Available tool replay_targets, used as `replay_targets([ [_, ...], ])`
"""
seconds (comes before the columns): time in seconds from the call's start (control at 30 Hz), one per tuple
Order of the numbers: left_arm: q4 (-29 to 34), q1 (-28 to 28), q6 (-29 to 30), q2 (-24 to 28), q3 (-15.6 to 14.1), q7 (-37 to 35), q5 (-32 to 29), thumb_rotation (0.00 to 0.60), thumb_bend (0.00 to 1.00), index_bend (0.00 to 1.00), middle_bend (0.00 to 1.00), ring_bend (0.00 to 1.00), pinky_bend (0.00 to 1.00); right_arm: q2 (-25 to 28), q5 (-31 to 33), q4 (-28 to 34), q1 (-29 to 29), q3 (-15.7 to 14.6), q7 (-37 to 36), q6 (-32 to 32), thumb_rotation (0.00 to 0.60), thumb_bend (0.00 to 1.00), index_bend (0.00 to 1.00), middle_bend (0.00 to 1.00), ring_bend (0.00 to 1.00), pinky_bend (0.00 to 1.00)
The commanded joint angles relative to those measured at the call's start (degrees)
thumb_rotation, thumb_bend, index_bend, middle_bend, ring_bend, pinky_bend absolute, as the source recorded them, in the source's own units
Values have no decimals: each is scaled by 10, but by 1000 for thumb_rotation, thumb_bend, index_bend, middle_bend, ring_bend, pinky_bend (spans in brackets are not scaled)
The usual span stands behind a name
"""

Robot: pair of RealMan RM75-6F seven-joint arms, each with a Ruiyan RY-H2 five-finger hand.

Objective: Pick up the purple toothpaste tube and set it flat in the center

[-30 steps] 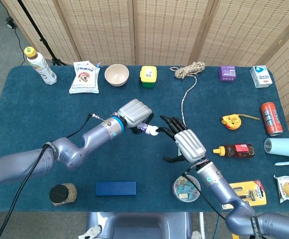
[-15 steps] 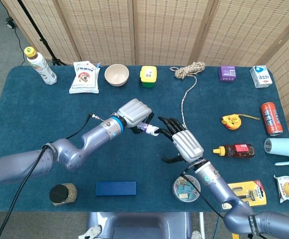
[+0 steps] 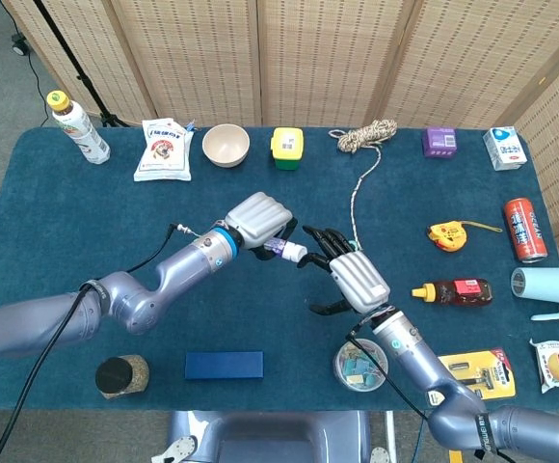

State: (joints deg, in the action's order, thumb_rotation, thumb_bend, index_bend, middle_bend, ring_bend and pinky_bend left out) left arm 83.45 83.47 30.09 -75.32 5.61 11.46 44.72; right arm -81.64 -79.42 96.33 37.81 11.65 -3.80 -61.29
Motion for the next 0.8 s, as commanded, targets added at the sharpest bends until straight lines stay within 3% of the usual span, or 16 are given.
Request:
replay_targets([
  [0.03, 0, -5, 11, -1, -4, 7, 4, 600, 803, 617, 559, 591, 667, 5, 0, 1, -6, -3, -10, -5, 600, 0, 177, 0, 0, 0],
  [0.4, 15, -33, 57, 2, -10, 30, 20, 600, 800, 617, 561, 594, 667, 12, -8, -2, -35, -6, -105, -35, 592, 0, 52, 0, 0, 0],
  [0.5, 17, -40, 63, 6, -10, 34, 17, 600, 799, 617, 562, 596, 667, 11, -11, -5, -39, -5, -148, -35, 495, 0, 20, 0, 0, 0],
  [0.7, 15, -49, 65, 12, -8, 38, 8, 600, 799, 617, 564, 598, 667, 3, -18, -13, -39, -1, -228, -33, 134, 0, 0, 0, 0, 0],
  [0.8, 13, -52, 65, 13, -5, 40, 2, 600, 798, 617, 566, 600, 667, -5, -21, -22, -41, 5, -289, -36, 61, 0, 0, 0, 0, 0],
])
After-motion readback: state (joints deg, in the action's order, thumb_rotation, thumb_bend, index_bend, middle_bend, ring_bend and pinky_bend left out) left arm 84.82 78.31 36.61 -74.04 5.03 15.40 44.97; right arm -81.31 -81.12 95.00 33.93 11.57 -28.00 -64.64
